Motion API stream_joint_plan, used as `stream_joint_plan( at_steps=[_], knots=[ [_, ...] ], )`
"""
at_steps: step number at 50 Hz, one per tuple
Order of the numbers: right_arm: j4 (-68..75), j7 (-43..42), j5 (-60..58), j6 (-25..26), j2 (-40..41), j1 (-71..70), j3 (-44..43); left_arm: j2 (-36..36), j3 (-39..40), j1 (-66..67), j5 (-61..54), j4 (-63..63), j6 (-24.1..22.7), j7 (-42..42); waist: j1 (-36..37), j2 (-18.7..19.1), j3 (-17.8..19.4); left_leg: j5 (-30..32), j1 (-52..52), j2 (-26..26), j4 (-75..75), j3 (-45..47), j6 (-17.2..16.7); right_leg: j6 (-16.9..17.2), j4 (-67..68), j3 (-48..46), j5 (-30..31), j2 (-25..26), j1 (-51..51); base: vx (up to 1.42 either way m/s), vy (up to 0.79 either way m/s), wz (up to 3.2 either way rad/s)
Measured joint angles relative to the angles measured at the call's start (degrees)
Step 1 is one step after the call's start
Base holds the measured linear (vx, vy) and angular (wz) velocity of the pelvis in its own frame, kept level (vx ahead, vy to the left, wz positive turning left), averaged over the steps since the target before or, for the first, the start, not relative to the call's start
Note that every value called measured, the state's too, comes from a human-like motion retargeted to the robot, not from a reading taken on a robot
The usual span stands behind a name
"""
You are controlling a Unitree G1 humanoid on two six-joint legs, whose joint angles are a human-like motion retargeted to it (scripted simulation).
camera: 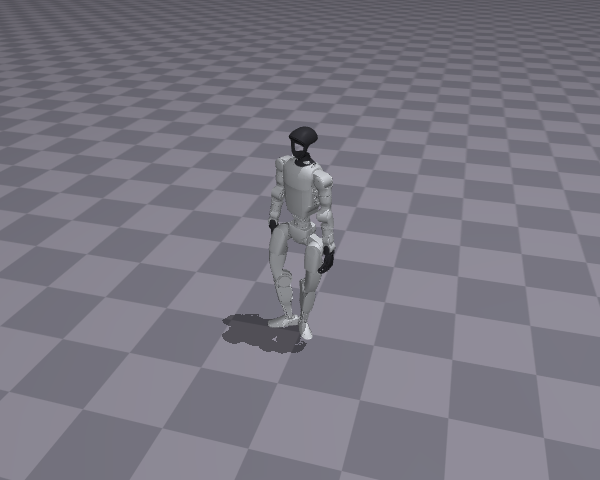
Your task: In place motions
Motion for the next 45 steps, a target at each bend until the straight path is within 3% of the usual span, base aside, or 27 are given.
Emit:
stream_joint_plan(
  at_steps=[2, 8, 25, 28, 30, 32, 33, 37, 42, 45],
  knots=[
    [0.59, -0.19, -0.03, -0.02, -0.09, -0.26, 0.06, 0.03, 0.07, -0.25, 0.10, 0.26, -0.08, 0.08, -0.51, -0.78, 0.14, -0.49, 0.77, -0.98, -0.15, 2.59, -0.51, 1.77, -1.54, 2.47, 2.99, -0.02, -0.41, -0.08, 0.04, -1.28],
    [2.24, -0.87, 0.68, 0.21, -0.16, 0.14, -1.01, -0.05, -1.58, -2.41, -0.38, 0.21, 0.07, 0.06, -3.54, -0.69, 1.24, -0.83, 1.64, -0.31, 0.98, 5.16, -1.50, 0.54, -3.75, 6.71, 4.52, 1.39, -1.42, -0.10, 0.04, -0.61],
    [4.42, -1.19, -0.49, 1.41, 0.43, 2.60, -2.63, -0.59, -3.20, -2.92, -0.86, -3.05, -0.91, -0.49, -6.31, -0.93, 0.24, 0.59, 5.17, 2.28, 7.08, 10.61, -3.92, -1.77, -5.78, 16.86, 3.51, 3.77, -2.22, 0.01, 0.07, -0.42],
    [3.09, -0.78, -1.08, 1.07, 0.84, 2.27, -1.90, -0.17, -2.18, -1.36, -0.38, -2.34, -0.83, -0.37, -5.97, -3.05, -0.22, 3.52, 6.10, 2.68, 11.04, 12.02, -2.33, -1.82, -5.53, 20.50, 3.43, 2.55, -2.59, 0.02, 0.06, -0.97],
    [2.33, -0.47, -1.08, 0.77, 1.06, 1.94, -1.36, 0.12, -1.53, -0.29, -0.09, -2.18, -0.78, -0.24, -5.32, -5.70, -0.44, 4.85, 6.10, 2.60, 15.40, 11.53, 1.43, -1.84, -5.28, 23.22, 3.51, 0.50, -2.70, 0.01, 0.05, -1.06],
    [1.72, 0.02, -1.25, 0.58, 1.24, 1.48, -1.05, 0.39, -1.09, 0.78, -0.04, -2.39, -0.74, -0.25, -4.48, -8.12, -0.75, 3.84, 4.18, 3.27, 21.50, 7.19, 5.51, -1.68, -4.48, 25.97, 3.48, -1.56, -3.35, 0.03, 0.06, -1.12],
    [1.46, 0.16, -1.48, 0.51, 1.28, 1.33, -0.89, 0.41, -0.89, 1.33, -0.13, -2.46, -0.70, -0.27, -3.86, -8.60, -0.91, 3.13, 2.08, 4.00, 24.78, 2.71, 5.76, -1.80, -4.32, 27.21, 3.64, -1.75, -3.67, 0.02, 0.09, -1.34],
    [0.65, -0.26, -1.91, 0.38, 0.89, 0.32, -0.21, -0.53, 0.26, 1.89, -0.91, -1.94, -0.53, -0.08, -0.15, -9.03, 0.41, 1.45, -7.18, 1.83, 31.20, -17.88, 3.67, -2.66, -4.87, 33.28, 4.96, -0.19, -3.66, -0.05, 0.13, -1.60],
    [0.77, -0.65, -0.79, 0.26, 0.05, -0.32, -0.06, -1.94, -0.02, 1.74, -0.91, -2.27, -0.59, -0.07, 3.10, -8.38, 2.02, 0.90, -10.50, -3.32, 23.71, -28.48, 4.00, -2.42, -5.27, 37.08, 6.00, 1.44, -3.05, -0.04, 0.13, -1.31],
    [1.45, -1.03, -0.74, 0.48, -0.22, -0.29, -0.08, -2.64, -0.26, 1.50, -0.77, -2.43, -0.69, 0.16, 4.29, -7.00, 2.74, 2.19, -12.11, -5.92, 18.84, -37.27, 1.92, -1.99, -6.06, 37.99, 6.48, 3.15, -1.94, 0.01, 0.09, -1.05]
  ],
)
